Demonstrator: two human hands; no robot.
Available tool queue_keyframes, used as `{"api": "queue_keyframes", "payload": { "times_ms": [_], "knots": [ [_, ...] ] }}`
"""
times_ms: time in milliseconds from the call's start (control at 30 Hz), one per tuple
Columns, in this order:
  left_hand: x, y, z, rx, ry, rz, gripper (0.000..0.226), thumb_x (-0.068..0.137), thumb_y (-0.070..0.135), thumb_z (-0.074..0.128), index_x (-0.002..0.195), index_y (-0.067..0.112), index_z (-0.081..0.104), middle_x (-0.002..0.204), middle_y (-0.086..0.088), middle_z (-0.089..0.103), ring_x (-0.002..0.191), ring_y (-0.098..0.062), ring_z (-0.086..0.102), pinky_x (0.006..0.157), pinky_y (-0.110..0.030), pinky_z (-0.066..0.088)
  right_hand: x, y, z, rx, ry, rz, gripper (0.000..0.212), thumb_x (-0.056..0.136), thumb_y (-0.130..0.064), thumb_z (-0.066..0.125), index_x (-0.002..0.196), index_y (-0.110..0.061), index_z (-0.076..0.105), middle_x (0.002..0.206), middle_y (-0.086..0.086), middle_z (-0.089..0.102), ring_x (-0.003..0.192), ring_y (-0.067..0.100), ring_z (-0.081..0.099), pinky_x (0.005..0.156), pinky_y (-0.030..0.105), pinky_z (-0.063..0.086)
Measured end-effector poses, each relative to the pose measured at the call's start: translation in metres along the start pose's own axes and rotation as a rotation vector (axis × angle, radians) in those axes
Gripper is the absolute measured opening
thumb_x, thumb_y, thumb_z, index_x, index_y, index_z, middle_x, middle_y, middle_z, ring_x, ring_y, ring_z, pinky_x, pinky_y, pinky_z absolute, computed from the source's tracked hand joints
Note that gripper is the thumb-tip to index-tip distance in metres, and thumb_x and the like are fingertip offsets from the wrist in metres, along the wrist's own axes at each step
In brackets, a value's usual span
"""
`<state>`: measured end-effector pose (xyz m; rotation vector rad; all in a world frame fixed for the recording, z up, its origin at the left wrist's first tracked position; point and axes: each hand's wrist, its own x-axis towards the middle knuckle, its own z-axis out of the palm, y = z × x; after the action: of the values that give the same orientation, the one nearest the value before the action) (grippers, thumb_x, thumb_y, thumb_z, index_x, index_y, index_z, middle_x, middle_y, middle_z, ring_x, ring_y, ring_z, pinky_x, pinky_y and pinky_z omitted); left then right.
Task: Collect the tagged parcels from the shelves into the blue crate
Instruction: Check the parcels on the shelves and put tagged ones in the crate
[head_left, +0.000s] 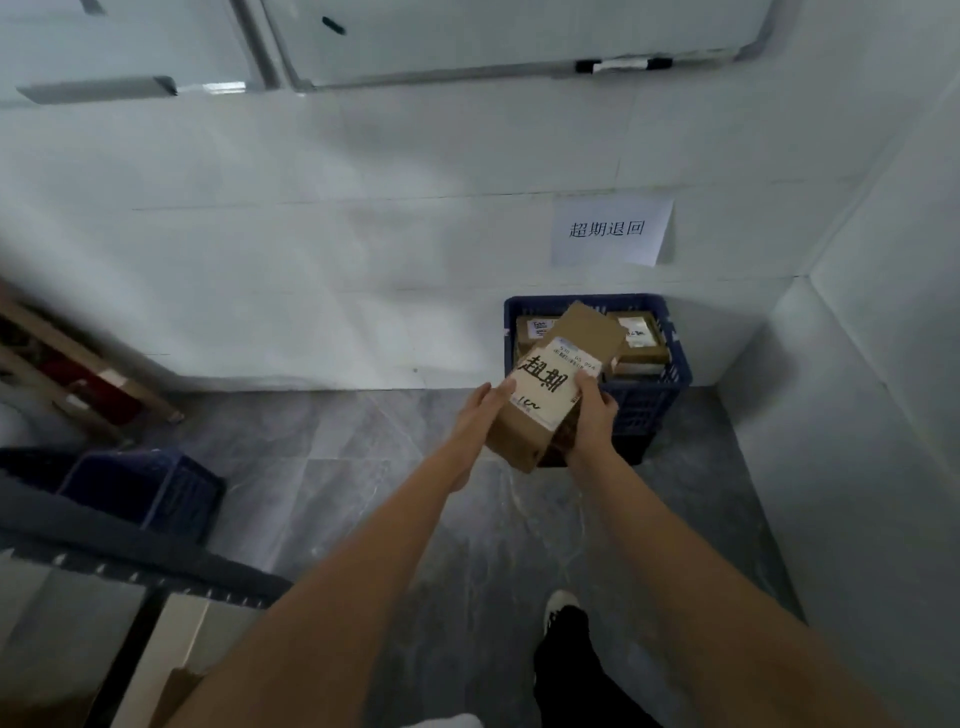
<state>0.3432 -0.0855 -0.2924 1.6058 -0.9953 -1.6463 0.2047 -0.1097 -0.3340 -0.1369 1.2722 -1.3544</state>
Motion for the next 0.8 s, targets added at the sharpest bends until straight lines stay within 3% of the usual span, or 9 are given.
{"api": "queue_keyframes", "payload": {
  "times_ms": [67,133,267,333,500,600,667,800],
  "knots": [
    [0.034,0.009,0.011,-0.042,-0.002,-0.088,0.083,0.08,0.064,0.058,0.148,0.032,0.02,0.149,-0.004,0.032,0.138,-0.032,0.029,0.108,-0.06,0.024,0.034,-0.02,0.004,0.036,-0.001,0.024,0.072,0.089,-0.032,0.066,0.143,-0.024,0.02,0.122,0.013,0.057,0.103,0.03,0.063,0.085,0.051,0.056],
    [0.065,0.022,0.022,-0.108,-0.043,-0.162,0.096,0.071,0.062,0.068,0.146,0.038,0.014,0.151,-0.009,0.03,0.134,-0.038,0.036,0.103,-0.065,0.034,0.067,-0.035,0.01,0.031,0.002,0.05,0.077,0.087,-0.033,0.067,0.145,-0.028,0.017,0.126,0.011,0.053,0.109,0.031,0.058,0.089,0.055,0.053],
    [0.13,0.049,0.044,-0.266,0.105,-0.187,0.085,0.077,0.045,0.074,0.141,0.034,0.018,0.13,-0.01,0.048,0.112,-0.031,0.054,0.095,-0.053,0.049,0.126,-0.058,0.021,0.006,0.001,0.106,0.08,0.081,-0.036,0.072,0.143,-0.032,0.021,0.128,0.01,0.055,0.111,0.031,0.059,0.083,0.053,0.056],
    [0.159,0.06,0.05,-0.279,0.166,-0.223,0.081,0.078,0.041,0.075,0.138,0.031,0.021,0.118,-0.007,0.049,0.109,-0.029,0.055,0.091,-0.045,0.052,0.152,-0.066,0.023,-0.032,0.024,0.148,0.083,0.081,-0.037,0.072,0.144,-0.032,0.018,0.132,0.01,0.054,0.115,0.032,0.057,0.092,0.054,0.05],
    [0.238,0.081,0.04,-0.2,0.189,-0.282,0.068,0.075,0.044,0.076,0.128,0.023,0.038,0.126,-0.008,0.054,0.112,-0.027,0.055,0.095,-0.045,0.049,0.224,-0.1,0.012,-0.138,0.204,0.118,0.089,0.085,-0.042,0.07,0.152,-0.03,0.011,0.148,0.007,0.037,0.132,0.029,0.041,0.11,0.046,0.034],
    [0.285,0.089,0.031,-0.175,0.176,-0.295,0.067,0.076,0.043,0.076,0.128,0.021,0.04,0.124,-0.008,0.056,0.11,-0.028,0.057,0.091,-0.043,0.051,0.273,-0.121,0.001,-0.299,0.201,0.054,0.07,0.09,-0.043,0.063,0.149,-0.026,0.028,0.143,0.001,0.043,0.131,0.023,0.042,0.108,0.041,0.035],
    [0.315,0.091,0.03,-0.169,0.128,-0.319,0.061,0.08,0.041,0.073,0.127,0.02,0.04,0.121,-0.008,0.057,0.107,-0.027,0.058,0.082,-0.039,0.052,0.306,-0.129,-0.002,-0.403,0.165,0.116,0.054,0.095,-0.039,0.057,0.143,-0.017,0.043,0.138,0.005,0.051,0.126,0.023,0.048,0.103,0.037,0.039],
    [0.366,0.085,0.034,-0.125,0.071,-0.428,0.055,0.084,0.039,0.069,0.127,0.018,0.041,0.113,-0.007,0.059,0.097,-0.023,0.061,0.068,-0.031,0.05,0.351,-0.12,-0.005,-0.563,0.223,0.232,0.041,0.101,-0.032,0.049,0.135,-0.009,0.049,0.135,0.01,0.053,0.117,0.024,0.054,0.099,0.039,0.044]
  ]
}}
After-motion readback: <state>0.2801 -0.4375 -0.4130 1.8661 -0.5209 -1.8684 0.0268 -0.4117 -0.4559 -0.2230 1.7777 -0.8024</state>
